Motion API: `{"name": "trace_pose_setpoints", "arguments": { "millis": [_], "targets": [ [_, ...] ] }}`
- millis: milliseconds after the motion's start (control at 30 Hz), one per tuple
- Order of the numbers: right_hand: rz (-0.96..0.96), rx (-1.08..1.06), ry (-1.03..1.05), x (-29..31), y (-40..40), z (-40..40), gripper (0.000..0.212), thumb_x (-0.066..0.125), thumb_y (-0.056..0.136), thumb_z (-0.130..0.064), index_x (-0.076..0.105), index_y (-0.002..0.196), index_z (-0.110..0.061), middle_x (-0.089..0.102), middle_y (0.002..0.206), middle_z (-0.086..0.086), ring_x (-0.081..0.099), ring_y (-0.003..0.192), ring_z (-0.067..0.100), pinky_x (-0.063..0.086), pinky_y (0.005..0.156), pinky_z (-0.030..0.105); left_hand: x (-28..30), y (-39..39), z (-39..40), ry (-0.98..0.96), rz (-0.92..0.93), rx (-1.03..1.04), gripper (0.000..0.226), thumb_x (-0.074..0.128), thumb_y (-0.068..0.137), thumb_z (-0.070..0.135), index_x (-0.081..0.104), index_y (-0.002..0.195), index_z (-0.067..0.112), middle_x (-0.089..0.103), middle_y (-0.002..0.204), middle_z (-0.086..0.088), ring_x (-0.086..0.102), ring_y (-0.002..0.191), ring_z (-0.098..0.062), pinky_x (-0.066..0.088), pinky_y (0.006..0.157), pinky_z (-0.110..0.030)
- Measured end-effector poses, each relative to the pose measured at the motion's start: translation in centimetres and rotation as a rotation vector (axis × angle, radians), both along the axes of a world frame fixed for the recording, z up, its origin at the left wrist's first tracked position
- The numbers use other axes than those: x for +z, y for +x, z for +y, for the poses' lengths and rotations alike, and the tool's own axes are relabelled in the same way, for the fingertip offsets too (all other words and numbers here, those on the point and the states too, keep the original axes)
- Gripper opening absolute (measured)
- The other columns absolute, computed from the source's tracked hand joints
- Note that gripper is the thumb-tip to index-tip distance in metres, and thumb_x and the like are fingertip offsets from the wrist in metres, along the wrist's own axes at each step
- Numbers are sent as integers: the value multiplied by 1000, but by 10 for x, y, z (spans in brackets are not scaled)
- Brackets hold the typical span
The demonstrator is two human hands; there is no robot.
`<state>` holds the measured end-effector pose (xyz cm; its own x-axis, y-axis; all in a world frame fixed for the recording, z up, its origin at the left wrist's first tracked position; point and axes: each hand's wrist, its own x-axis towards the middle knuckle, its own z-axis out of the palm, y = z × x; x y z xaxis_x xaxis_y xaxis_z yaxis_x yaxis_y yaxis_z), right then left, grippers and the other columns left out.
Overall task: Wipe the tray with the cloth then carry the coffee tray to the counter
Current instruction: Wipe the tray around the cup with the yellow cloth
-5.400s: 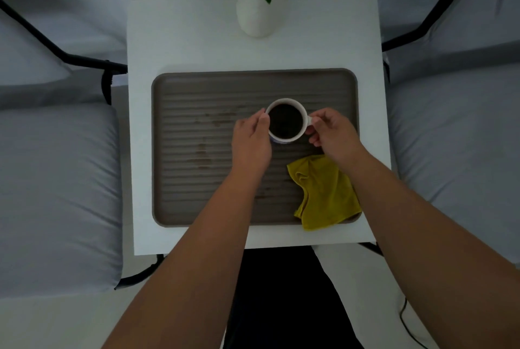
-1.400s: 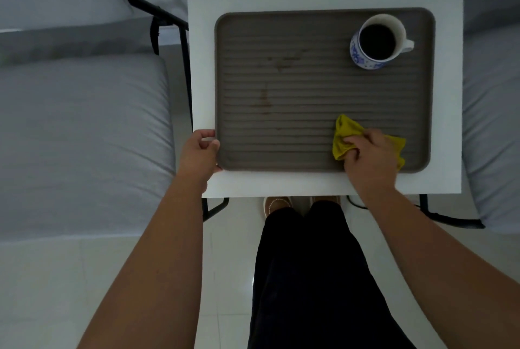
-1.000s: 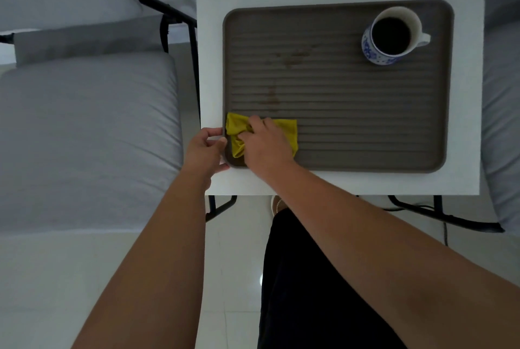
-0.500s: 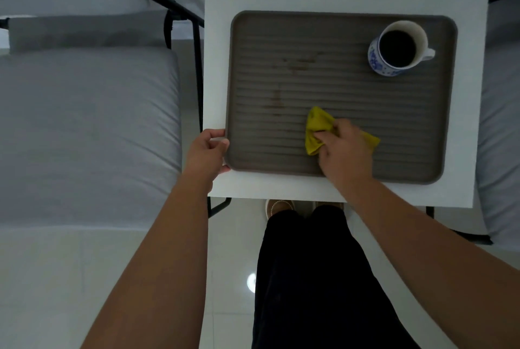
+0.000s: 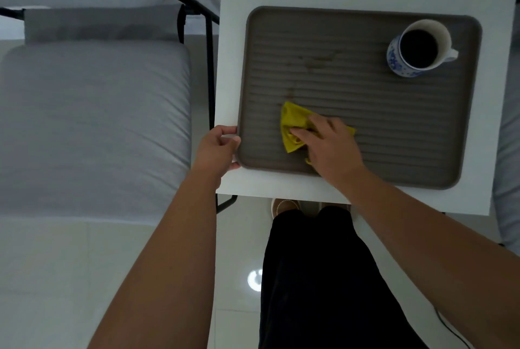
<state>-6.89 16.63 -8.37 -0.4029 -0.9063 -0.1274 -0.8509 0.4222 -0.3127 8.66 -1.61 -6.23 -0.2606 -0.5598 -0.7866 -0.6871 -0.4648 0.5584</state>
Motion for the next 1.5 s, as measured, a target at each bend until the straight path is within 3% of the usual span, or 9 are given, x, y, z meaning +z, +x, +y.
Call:
{"name": "trace_pose_setpoints", "arguments": {
  "millis": [167, 333, 467, 667, 767, 1000, 1200, 1367, 1500],
  "targets": [
    [-36, -369, -64, 4, -28, 49, 52, 49, 87, -15, 37, 138, -9, 57, 117, 22, 52, 96, 38, 39, 87, 45, -2, 2, 0, 2, 22, 1, 17, 56, 96, 10, 63, 108, 20, 60, 113, -11, 61, 105, -24, 59, 77, -41],
    [-65, -569, -46, -3, -5, 3, 56, 41, 94, -43, 40, 137, -8, 50, 120, 24, 50, 99, 38, 43, 86, 45, -2, 1, 3, -7, 29, 25, 16, 56, 96, 9, 63, 105, 21, 61, 114, -15, 62, 104, -26, 59, 76, -41],
    [-35, -493, -100, -8, 22, -59, 43, 47, 93, -34, 53, 129, -11, 57, 109, 20, 54, 84, 35, 49, 71, 41, -1, -1, 3, -15, 19, 34, 20, 56, 95, 9, 63, 93, 27, 61, 112, -18, 62, 104, -29, 59, 73, -41],
    [-130, -133, -24, 1, 22, -99, 47, 67, 78, -16, 59, 123, -23, 57, 108, 15, 57, 86, 34, 52, 68, 41, -1, -2, 2, -15, 17, 25, 15, 55, 96, 9, 62, 103, 20, 59, 97, -10, 61, 93, -22, 58, 71, -37],
    [-168, -219, -76, -2, -1, -66, 46, 70, 70, -7, 66, 113, -22, 59, 101, 16, 58, 78, 36, 54, 63, 42, 1, -2, 2, -11, 26, 31, 18, 55, 96, 8, 62, 96, 25, 58, 97, -9, 61, 94, -21, 58, 71, -37],
    [-146, -523, -138, -3, -37, 17, 37, 56, 80, -6, 68, 111, -19, 55, 96, 18, 55, 80, 36, 53, 68, 46, -2, -1, 5, -15, 30, 67, 15, 56, 96, 11, 62, 102, 23, 62, 101, -6, 62, 101, -24, 58, 73, -40],
    [-259, -299, -21, 4, -3, -59, 46, 66, 70, -3, 66, 112, -19, 55, 104, 20, 56, 84, 39, 52, 70, 45, -4, -2, 6, -32, 40, 76, 17, 55, 97, 9, 61, 98, 25, 62, 94, -5, 63, 96, -23, 57, 69, -38],
    [-226, -127, 140, 22, 19, -122, 57, 65, 81, -16, 48, 134, -26, 41, 132, 10, 47, 113, 32, 43, 93, 42, 0, -3, 9, -46, 32, 69, 17, 52, 98, 9, 60, 111, 15, 63, 93, -4, 63, 88, -17, 58, 71, -38],
    [-293, -195, 122, 19, -1, -92, 55, 65, 78, -10, 55, 127, -34, 45, 123, 10, 50, 105, 32, 47, 86, 42, -1, -3, 11, -86, 15, 57, 16, 53, 97, 12, 60, 109, 20, 62, 91, -2, 63, 88, -17, 59, 73, -39]
  ]
}}
